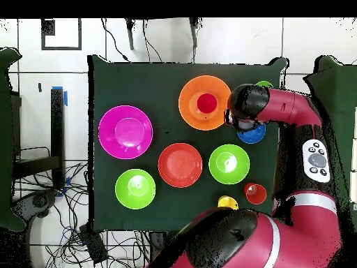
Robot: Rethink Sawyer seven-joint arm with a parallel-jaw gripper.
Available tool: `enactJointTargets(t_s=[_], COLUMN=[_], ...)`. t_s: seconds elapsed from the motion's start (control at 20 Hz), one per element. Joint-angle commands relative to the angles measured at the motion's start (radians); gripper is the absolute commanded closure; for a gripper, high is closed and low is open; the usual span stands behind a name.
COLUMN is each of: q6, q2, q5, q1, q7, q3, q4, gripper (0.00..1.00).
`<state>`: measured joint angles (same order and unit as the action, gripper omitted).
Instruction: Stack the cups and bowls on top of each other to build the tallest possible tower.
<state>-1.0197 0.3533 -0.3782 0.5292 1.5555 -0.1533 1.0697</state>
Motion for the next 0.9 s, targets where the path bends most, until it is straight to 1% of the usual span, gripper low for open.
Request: enactJointTargets(t_s=[0.05, 0.2, 0.45, 0.9], q6=[-0.017, -0.004, 0.023, 0.018], q2=[-0.051, -0.065, -0.072, -0.091], q5=[-0.094, -0.106, -0.117, -0.157], q1=[0.003, 0.009, 0.027, 0.041], q7=[-0.333, -0.348, -0.361, -0.406], q3=[-0.107, -0.111, -0.115, -0.122], q4=[-0.019, -0.029, -0.016, -0.039], gripper=[0.00, 0.00, 0.00, 0.00])
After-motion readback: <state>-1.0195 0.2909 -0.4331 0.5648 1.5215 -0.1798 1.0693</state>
